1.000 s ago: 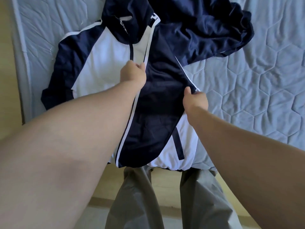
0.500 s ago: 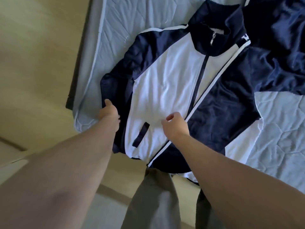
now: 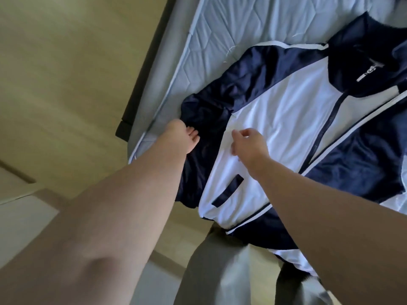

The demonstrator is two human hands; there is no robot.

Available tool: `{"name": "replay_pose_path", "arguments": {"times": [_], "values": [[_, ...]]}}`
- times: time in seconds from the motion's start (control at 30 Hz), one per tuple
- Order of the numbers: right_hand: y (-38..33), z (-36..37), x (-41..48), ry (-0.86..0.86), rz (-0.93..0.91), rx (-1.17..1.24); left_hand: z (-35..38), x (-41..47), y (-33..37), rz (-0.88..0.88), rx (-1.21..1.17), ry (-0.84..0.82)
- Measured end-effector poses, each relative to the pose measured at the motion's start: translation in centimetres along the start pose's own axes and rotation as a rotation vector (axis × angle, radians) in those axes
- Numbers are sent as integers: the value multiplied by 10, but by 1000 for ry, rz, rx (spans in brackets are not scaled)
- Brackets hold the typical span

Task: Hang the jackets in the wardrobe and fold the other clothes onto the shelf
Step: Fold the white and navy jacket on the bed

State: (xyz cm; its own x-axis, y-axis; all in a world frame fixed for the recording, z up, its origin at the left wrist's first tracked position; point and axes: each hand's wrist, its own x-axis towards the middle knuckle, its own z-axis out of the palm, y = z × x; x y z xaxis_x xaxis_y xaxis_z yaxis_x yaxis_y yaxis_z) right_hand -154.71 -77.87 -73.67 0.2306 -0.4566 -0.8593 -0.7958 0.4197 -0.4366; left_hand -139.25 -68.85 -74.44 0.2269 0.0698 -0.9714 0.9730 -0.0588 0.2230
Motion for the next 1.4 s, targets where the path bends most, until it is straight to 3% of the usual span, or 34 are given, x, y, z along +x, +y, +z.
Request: {"name": "replay_pose_path", "arguments": {"times": [0.13,0.27,0.4,0.57,0.6,0.67,0.77,0.83,0.9,0.97,1.03,1.1,1.17,1.23,1.3,1.4], "values": [[-15,-16,-2,76,52,141,36,-29,53,309,-212,-38],[-28,-45,-4,115,158,414,74,-81,85,437,-260,-395],[-13,-84,-10,147,291,760,106,-110,32,339,157,-654],[40,-135,-12,148,319,1128,93,-94,-63,367,986,-721],[51,-141,-11,155,309,1181,88,-87,-74,319,1045,-725],[72,-149,-10,194,318,1286,79,-74,-89,208,926,-617],[93,-157,-13,209,337,1369,75,-54,-103,158,744,-203],[102,-156,-17,167,348,1259,73,-45,-110,155,862,-80],[110,-149,-23,64,392,979,76,-41,-114,153,866,-89],[112,-143,-33,-43,464,584,87,-39,-114,176,703,-146],[112,-144,-42,-34,368,103,102,-39,-108,196,484,-198],[110,-149,-46,218,63,-253,113,-37,-102,206,374,-215],[101,-159,-50,542,-267,-363,118,-35,-101,205,411,-183],[97,-170,-43,728,-408,-408,119,-36,-103,210,503,-142],[98,-185,-29,690,-268,-533,118,-39,-106,219,532,-121],[107,-204,-20,484,-36,-762,117,-44,-113,204,507,-124]]}}
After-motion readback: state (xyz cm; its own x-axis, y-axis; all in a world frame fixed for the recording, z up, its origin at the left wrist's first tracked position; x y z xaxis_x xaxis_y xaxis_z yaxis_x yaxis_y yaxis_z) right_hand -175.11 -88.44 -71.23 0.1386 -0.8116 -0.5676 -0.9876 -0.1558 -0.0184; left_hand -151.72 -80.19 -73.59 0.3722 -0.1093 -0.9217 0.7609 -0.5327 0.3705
